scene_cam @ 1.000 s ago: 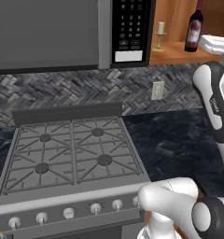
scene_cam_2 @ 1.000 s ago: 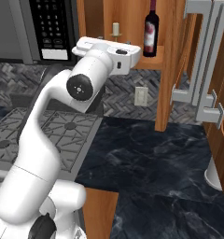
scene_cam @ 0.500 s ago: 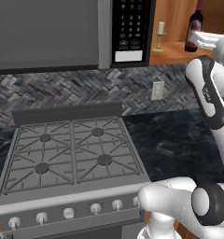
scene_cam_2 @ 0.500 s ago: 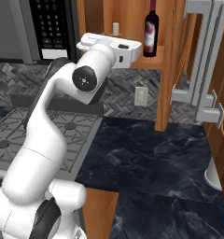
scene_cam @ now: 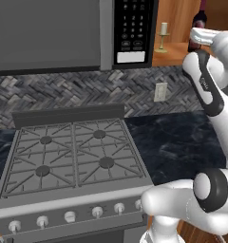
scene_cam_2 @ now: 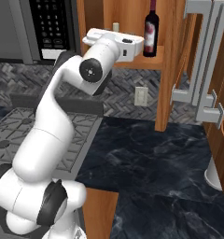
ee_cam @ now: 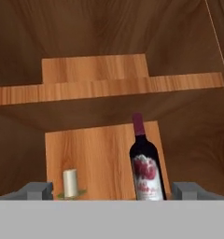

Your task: Get the candle and the wine from the cabinet and move them to the dining counter.

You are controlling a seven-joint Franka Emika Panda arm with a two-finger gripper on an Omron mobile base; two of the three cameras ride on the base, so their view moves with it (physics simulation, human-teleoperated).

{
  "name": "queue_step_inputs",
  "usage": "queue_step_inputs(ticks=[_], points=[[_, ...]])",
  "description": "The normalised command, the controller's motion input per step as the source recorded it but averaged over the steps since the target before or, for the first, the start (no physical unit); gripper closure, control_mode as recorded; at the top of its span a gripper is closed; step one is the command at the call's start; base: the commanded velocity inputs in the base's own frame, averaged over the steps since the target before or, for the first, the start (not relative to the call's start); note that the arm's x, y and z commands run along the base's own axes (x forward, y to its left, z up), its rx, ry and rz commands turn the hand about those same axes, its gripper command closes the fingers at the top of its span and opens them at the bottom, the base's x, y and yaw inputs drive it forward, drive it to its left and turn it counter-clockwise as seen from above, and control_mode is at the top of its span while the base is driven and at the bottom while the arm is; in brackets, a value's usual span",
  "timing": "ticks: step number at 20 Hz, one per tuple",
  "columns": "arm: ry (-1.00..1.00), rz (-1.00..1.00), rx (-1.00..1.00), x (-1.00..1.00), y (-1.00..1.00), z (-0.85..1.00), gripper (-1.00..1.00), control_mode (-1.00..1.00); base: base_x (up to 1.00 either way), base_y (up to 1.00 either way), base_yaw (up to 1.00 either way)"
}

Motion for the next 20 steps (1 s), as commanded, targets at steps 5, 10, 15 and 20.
queue_step_inputs(ticks=[5, 10, 15, 20], points=[[0.01, -0.01, 0.0, 0.1, -0.4, 0.19, -1.0, -1.0, 0.0, 0.0, 0.0], [0.07, -0.05, 0.0, 0.05, -0.34, 0.19, -1.0, -1.0, 0.0, 0.0, 0.0], [0.05, -0.06, -0.06, 0.03, -0.01, 0.0, -1.0, -1.0, 0.0, 0.0, 0.0], [0.06, -0.01, -0.08, 0.01, 0.0, 0.0, -1.0, -1.0, 0.0, 0.0, 0.0]])
